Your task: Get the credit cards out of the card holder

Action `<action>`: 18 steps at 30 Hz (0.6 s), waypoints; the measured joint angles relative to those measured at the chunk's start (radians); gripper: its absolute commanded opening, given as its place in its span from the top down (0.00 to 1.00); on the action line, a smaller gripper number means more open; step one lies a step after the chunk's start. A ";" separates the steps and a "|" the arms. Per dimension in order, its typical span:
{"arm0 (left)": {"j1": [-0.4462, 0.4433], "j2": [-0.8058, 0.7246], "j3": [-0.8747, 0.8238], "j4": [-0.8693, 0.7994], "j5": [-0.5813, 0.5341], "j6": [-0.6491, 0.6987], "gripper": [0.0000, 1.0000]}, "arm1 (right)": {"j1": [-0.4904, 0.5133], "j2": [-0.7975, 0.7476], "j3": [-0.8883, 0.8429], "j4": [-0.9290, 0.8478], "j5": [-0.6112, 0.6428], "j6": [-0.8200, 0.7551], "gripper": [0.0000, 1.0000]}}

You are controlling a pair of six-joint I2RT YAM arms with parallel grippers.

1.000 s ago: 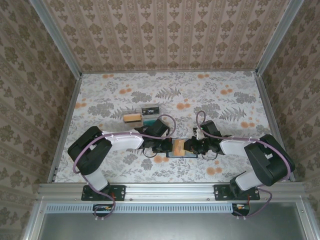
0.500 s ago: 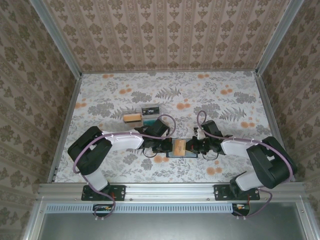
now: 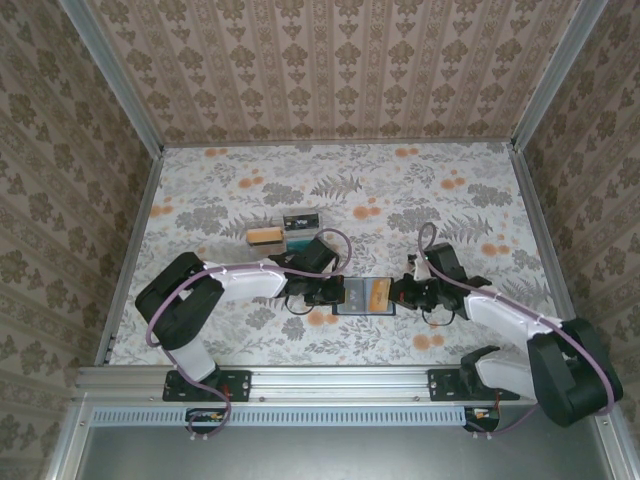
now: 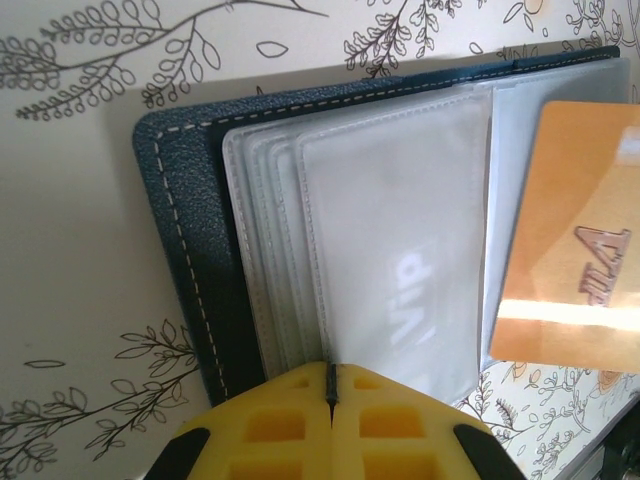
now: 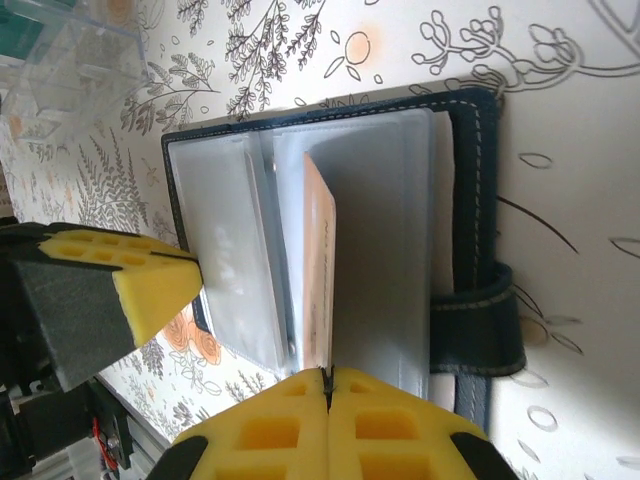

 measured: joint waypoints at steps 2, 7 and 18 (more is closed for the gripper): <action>0.000 0.000 0.000 0.000 0.000 0.000 0.96 | 0.000 -0.049 0.000 -0.027 0.003 -0.009 1.00; 0.009 -0.032 0.000 -0.015 -0.004 -0.006 0.77 | 0.000 -0.113 0.005 -0.069 0.001 -0.017 1.00; 0.094 -0.330 -0.088 0.169 0.024 -0.100 0.55 | -0.002 -0.206 0.092 -0.048 -0.074 -0.045 1.00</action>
